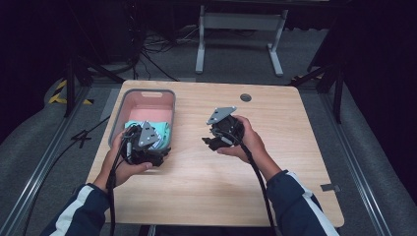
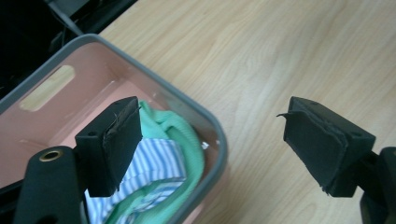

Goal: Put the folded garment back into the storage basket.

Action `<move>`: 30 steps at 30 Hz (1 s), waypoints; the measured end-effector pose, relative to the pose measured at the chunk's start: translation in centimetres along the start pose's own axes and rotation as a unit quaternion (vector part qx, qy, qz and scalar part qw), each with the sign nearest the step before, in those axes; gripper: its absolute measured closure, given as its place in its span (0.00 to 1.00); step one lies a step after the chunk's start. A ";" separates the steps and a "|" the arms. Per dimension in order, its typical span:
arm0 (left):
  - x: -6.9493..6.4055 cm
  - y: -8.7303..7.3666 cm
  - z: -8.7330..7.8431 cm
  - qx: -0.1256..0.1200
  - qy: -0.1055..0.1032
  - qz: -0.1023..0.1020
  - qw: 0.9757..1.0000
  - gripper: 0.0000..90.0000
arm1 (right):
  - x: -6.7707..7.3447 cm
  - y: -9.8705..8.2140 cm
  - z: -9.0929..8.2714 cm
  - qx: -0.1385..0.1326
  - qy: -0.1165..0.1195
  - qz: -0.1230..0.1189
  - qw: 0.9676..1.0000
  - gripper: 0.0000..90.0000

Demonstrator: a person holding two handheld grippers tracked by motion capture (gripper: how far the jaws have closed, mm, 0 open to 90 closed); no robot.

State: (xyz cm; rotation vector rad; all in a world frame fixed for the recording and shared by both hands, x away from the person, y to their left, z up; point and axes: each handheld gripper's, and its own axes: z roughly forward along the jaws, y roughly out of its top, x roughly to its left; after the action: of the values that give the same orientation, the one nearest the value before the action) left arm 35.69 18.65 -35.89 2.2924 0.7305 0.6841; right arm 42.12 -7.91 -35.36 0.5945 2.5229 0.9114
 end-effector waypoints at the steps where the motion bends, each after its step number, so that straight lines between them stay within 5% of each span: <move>1: -0.3 0.1 0.1 0.003 0.003 0.006 1.000 0.20 | -0.1 -0.2 -0.1 -0.001 -0.003 0.000 1.000 0.36; 9: -2.1 0.7 0.5 -0.009 -0.016 0.029 0.999 0.20 | -0.6 -2.5 -1.1 0.003 -0.012 0.005 1.000 0.35; 18: -3.6 0.4 1.4 0.020 -0.031 0.055 0.998 0.20 | -1.0 -5.1 -2.6 0.006 -0.021 0.009 1.000 0.34; 30: -5.7 0.1 2.3 0.009 -0.056 0.076 0.995 0.21 | -1.1 -8.8 -4.0 0.015 -0.036 0.016 0.999 0.33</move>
State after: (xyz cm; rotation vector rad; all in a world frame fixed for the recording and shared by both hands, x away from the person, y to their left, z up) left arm 33.16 14.01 -38.98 2.3999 0.5166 0.6118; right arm 38.80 -16.59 -38.16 0.6654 2.4740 0.8496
